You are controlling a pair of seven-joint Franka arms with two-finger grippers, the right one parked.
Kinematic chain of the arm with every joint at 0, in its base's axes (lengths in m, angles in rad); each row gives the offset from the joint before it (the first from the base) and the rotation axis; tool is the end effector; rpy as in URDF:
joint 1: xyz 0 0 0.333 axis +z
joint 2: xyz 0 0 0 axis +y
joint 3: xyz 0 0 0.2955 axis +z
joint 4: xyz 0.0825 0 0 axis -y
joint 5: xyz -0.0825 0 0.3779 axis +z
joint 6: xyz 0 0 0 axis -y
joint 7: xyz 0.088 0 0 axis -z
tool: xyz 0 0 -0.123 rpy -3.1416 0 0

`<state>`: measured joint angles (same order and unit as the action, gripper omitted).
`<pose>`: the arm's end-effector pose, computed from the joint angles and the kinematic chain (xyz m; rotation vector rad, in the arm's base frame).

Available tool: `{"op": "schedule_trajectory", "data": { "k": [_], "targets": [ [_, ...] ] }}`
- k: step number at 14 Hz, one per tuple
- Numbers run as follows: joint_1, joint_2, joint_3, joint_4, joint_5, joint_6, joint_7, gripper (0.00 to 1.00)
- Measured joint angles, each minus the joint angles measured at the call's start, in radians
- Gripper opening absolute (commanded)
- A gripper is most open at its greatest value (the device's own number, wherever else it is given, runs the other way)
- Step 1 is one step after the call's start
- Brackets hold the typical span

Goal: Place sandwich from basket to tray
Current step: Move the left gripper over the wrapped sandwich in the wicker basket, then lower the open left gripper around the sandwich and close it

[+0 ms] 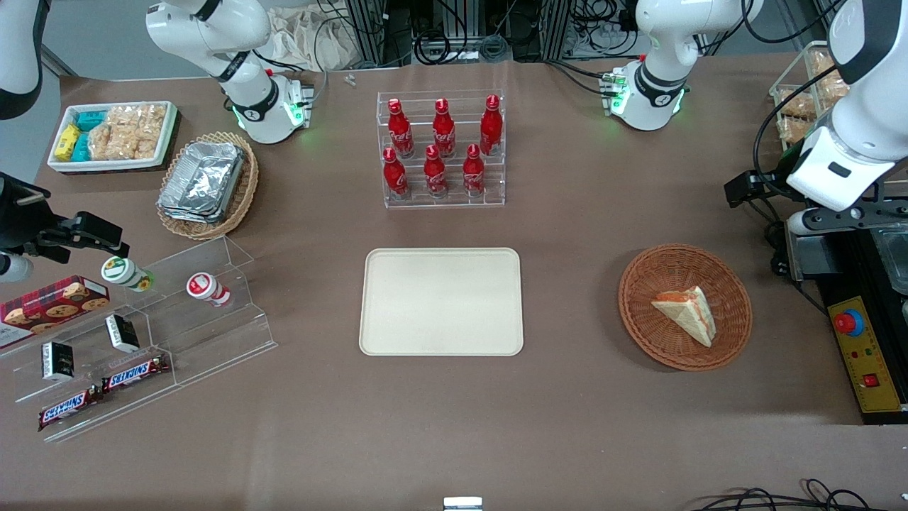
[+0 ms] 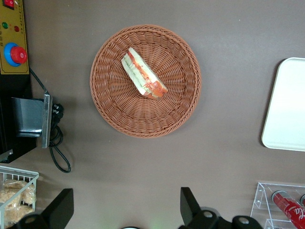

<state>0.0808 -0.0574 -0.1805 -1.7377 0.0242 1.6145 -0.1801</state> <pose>0.5274 -0.0519 0.5445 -3.0943 -0.1226 0.0949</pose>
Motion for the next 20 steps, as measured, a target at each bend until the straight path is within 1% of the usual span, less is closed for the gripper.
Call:
{"op": "schedule_trajectory", "data": {
  "k": [5,9,11,13,16,18,20],
  "targets": [
    [0.005,0.007,0.000,0.009,0.000,0.000,0.000,1.00],
    [0.005,0.060,-0.001,0.017,0.019,0.002,-0.014,1.00],
    [0.005,0.086,-0.001,0.000,0.021,0.052,-0.052,1.00],
    [0.005,0.103,0.000,-0.045,0.022,0.156,-0.144,1.00],
    [0.005,0.136,0.001,-0.109,0.022,0.298,-0.347,1.00],
    [0.005,0.175,0.001,-0.122,0.023,0.338,-0.486,1.00],
    [0.005,0.223,0.001,-0.123,0.023,0.380,-0.567,1.00]
  ]
}}
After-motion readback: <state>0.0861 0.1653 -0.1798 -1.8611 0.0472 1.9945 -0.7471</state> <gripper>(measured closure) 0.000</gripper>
